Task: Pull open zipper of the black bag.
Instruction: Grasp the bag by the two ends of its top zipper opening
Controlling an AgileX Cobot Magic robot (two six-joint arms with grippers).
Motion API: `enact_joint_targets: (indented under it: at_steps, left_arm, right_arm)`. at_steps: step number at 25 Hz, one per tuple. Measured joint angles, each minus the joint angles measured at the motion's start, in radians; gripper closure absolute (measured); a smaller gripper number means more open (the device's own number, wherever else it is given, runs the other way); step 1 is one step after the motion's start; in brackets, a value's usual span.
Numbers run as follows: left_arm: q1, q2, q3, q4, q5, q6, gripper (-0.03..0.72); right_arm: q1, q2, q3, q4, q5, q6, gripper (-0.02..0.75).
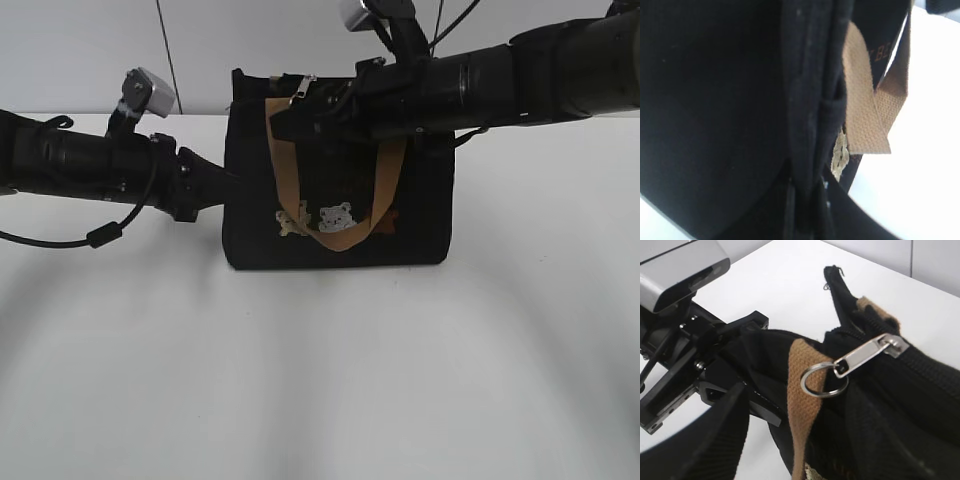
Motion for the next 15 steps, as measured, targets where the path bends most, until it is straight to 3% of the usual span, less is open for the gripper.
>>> enact_joint_targets:
  at_steps: [15]
  left_arm:
    - [0.000,0.000,0.000,-0.001,-0.001,0.000,0.655]
  right_arm:
    - [0.000,0.015,0.000,0.097,0.011,-0.088,0.269]
